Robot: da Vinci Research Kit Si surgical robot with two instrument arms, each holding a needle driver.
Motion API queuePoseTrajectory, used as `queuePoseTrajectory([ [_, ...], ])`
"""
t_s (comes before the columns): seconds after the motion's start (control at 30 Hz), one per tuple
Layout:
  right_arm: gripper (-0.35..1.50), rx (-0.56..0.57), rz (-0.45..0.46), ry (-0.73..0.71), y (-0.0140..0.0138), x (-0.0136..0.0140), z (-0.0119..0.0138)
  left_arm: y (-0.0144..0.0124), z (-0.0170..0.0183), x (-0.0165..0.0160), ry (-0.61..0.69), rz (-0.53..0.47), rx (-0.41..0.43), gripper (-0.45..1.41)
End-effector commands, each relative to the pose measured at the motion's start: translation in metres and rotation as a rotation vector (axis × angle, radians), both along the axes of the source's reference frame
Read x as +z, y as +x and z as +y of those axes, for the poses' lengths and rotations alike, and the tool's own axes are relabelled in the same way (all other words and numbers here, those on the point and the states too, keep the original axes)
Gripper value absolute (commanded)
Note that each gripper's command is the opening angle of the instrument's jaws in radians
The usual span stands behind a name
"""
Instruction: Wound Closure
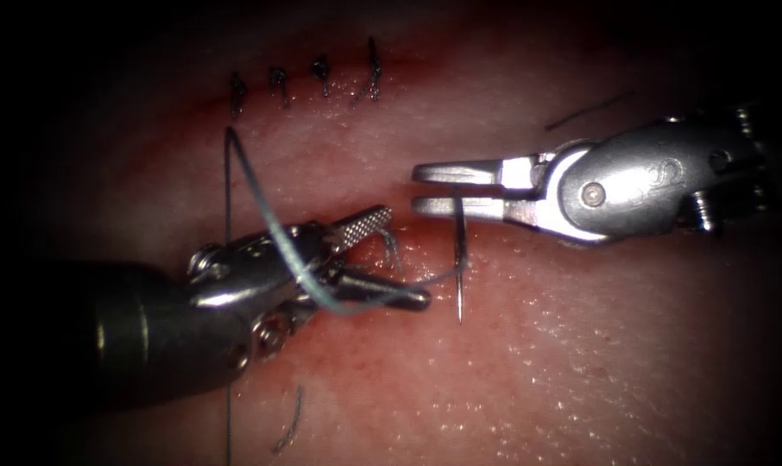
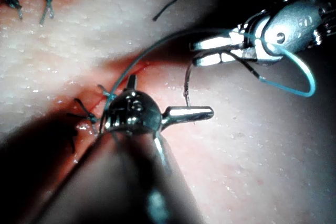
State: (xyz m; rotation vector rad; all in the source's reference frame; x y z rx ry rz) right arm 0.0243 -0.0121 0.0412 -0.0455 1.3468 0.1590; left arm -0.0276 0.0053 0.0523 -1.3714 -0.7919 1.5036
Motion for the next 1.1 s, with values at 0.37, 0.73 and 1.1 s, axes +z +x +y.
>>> queuePoseTrajectory([
  [0.37, -0.35, -0.003, 0.121, -0.006, -0.0026, 0.0059, 0.0046, -0.0047, -0.0042, 0.0037, -0.343, 0.325, 0.183, -0.01],
  [0.73, -0.35, -0.025, 0.129, -0.082, -0.0013, 0.0092, 0.0056, -0.0055, -0.0043, 0.0078, -0.384, 0.451, 0.248, -0.03],
  [1.1, -0.35, -0.023, 0.157, -0.198, 0.0015, 0.0106, 0.0048, -0.0045, -0.0045, 0.0084, -0.401, 0.596, 0.276, 0.05],
])
